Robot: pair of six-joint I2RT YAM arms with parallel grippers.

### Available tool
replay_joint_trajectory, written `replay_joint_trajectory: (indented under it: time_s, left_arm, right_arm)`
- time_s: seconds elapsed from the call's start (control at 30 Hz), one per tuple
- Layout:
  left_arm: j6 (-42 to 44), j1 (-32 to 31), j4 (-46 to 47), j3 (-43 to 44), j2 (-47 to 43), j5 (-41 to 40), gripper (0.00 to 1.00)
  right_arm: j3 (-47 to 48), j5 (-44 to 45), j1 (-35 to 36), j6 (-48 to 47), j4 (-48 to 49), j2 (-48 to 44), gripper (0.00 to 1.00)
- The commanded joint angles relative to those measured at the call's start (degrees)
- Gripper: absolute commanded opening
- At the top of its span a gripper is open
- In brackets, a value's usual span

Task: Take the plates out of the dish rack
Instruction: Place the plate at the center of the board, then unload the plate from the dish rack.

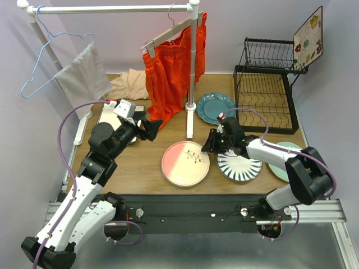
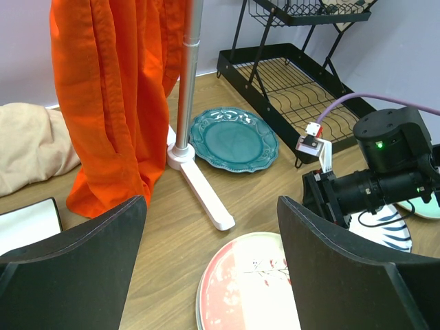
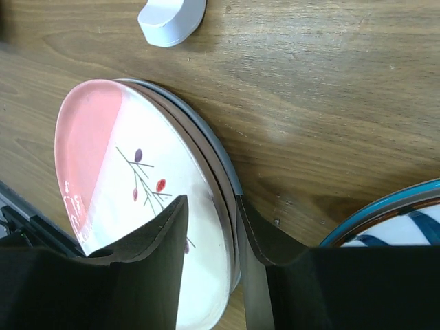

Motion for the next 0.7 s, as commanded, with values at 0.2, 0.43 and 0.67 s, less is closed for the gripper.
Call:
replay_joint_trajectory:
  time_s: [0.2,0.43,0.67]
  left_arm:
    - [-0.06,0.32,0.61,-0.32,-0.65,1.47,0.86]
    - [-0.15,0.32,0.61,-0.32,-1.09,1.73,0.86]
    - [-0.41,0.32,0.96,-0.24,-1.53,1.74,0.86]
  right_arm:
    - [0.19,1.41,0.29,-0.48,-1.68,-2.15,0.28]
    - [-1.22,2.11,0.29,-0.31,-1.59,-1.81,0.21]
    - [1.85,5.44,0.2,0.4,-3.16,-3.55,0.34]
